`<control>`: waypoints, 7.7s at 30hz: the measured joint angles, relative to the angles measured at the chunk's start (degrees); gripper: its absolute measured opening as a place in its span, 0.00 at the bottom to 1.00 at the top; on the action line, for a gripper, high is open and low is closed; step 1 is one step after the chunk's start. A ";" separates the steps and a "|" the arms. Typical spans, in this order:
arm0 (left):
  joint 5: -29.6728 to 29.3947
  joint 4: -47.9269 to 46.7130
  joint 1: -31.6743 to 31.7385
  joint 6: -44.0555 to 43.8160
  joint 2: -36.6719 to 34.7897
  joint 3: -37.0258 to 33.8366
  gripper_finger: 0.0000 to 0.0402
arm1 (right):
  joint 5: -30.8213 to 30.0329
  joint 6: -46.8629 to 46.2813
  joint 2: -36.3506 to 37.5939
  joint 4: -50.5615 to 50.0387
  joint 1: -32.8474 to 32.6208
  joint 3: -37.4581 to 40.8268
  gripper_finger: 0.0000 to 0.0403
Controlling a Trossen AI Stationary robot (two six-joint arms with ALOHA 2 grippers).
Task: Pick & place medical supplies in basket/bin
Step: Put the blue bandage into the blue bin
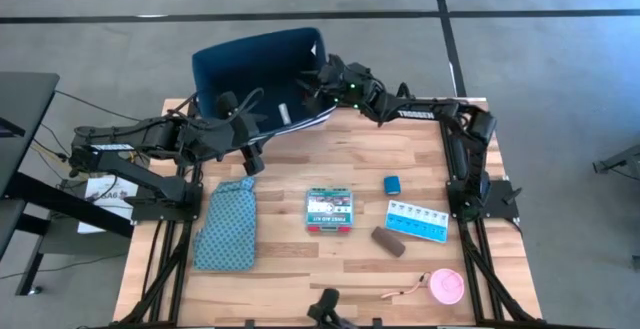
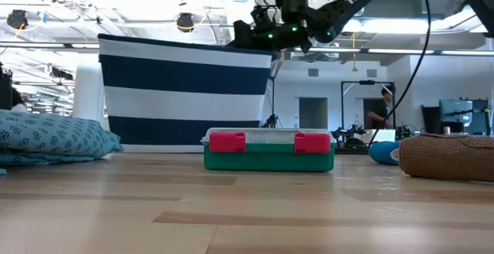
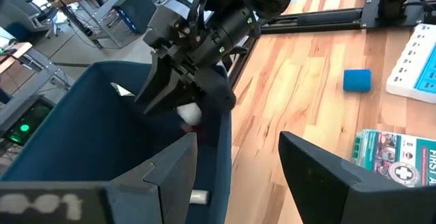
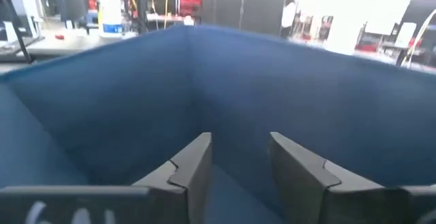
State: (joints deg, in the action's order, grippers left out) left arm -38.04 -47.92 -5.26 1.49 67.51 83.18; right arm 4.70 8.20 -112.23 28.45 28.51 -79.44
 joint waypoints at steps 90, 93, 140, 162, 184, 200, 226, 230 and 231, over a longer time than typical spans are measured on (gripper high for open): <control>-10.29 1.53 -1.57 -11.21 0.00 -6.99 0.50 | -6.02 -44.74 18.17 -92.12 -16.16 18.98 0.59; -10.37 0.61 -1.57 -11.19 0.00 -6.99 0.50 | -6.00 -47.29 18.17 -92.23 -17.06 18.98 0.59; -10.62 0.24 -1.57 -9.42 0.00 -6.99 0.50 | -9.11 -55.68 18.23 -80.48 -18.65 26.39 0.53; -10.62 0.26 -1.57 -8.78 0.00 -6.99 0.50 | -11.18 -43.86 18.13 -71.15 -24.37 26.54 0.20; -10.60 0.29 -1.57 -8.78 0.02 -6.99 0.50 | -8.03 -37.92 18.02 -75.75 -31.74 17.84 0.14; -10.60 0.30 -1.57 -8.78 0.02 -6.99 0.50 | -15.83 -30.05 18.06 -79.94 -25.84 17.84 0.44; -10.89 0.16 -1.51 -8.30 0.04 -11.45 0.50 | -11.85 -21.18 8.14 -86.38 -23.98 12.76 0.58; -10.50 0.80 -1.51 -8.02 0.02 -11.45 0.50 | -9.83 -22.19 10.39 -88.05 -24.24 10.57 0.58; -10.17 0.99 -1.51 -8.01 0.02 -11.45 0.50 | -9.46 -22.70 10.82 -87.55 -24.42 10.40 0.58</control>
State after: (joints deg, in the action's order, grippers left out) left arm -48.22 -46.94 -6.76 -6.51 67.53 71.72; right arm -4.76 -14.50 -101.41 -59.10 4.09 -69.05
